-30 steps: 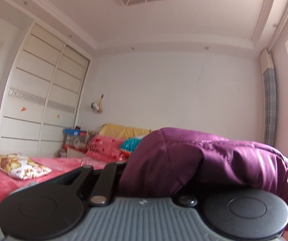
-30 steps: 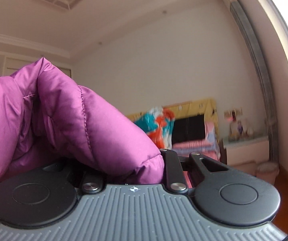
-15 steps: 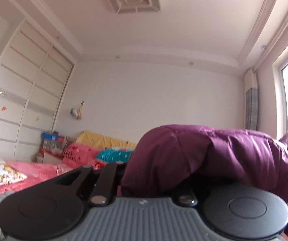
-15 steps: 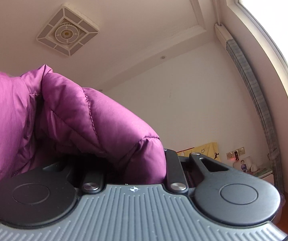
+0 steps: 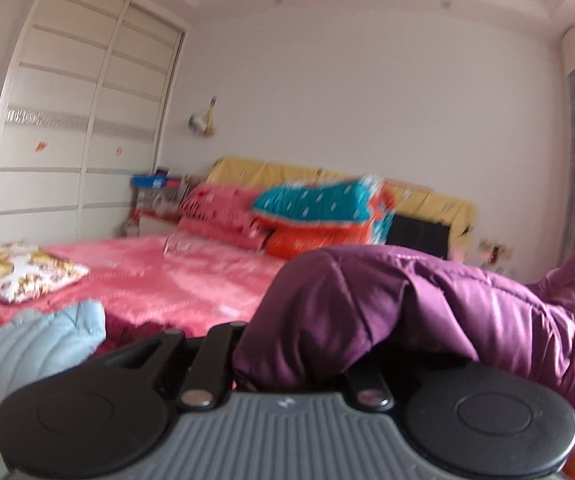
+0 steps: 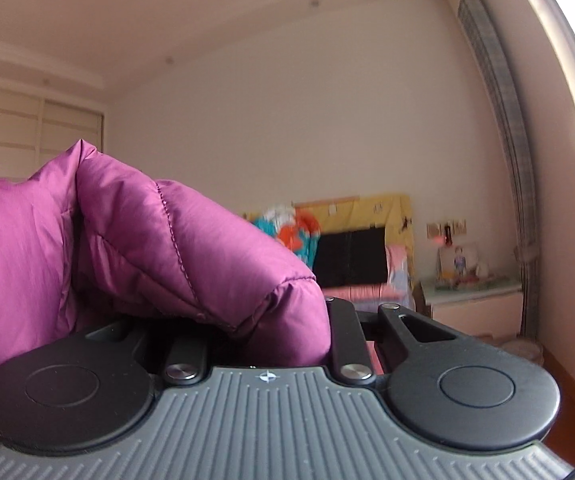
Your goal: Fold large clothes
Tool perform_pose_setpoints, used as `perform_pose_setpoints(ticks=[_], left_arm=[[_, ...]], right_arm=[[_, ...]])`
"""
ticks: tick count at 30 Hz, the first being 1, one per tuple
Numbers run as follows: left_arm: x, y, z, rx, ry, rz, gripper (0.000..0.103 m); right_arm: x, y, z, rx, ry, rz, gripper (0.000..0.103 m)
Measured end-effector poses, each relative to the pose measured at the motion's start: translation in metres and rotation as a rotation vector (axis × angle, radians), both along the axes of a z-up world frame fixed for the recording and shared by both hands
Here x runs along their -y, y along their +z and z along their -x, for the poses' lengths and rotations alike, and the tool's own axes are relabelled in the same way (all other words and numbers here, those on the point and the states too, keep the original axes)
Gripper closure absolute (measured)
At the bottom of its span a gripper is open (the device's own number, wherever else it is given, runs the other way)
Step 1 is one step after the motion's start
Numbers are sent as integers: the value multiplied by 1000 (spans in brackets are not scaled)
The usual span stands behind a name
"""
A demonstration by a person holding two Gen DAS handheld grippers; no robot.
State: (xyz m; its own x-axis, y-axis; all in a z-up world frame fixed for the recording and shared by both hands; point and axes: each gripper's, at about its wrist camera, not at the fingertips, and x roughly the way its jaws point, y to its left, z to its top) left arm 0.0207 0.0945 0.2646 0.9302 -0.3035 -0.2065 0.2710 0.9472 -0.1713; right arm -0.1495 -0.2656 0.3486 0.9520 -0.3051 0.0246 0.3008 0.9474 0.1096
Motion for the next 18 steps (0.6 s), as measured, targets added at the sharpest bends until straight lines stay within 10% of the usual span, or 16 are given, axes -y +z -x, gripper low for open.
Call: perform_pose_setpoints(ticks=[12, 14, 18], left_arm=[[5, -92, -117, -216, 100, -133, 93], [9, -107, -132, -248, 115, -157, 91], [19, -127, -149, -289, 136, -201, 73]], right_arm=[[-38, -95, -125, -247, -4, 50, 70], [-44, -112, -140, -278, -21, 63, 38], [-53, -148, -170, -346, -52, 84, 14]])
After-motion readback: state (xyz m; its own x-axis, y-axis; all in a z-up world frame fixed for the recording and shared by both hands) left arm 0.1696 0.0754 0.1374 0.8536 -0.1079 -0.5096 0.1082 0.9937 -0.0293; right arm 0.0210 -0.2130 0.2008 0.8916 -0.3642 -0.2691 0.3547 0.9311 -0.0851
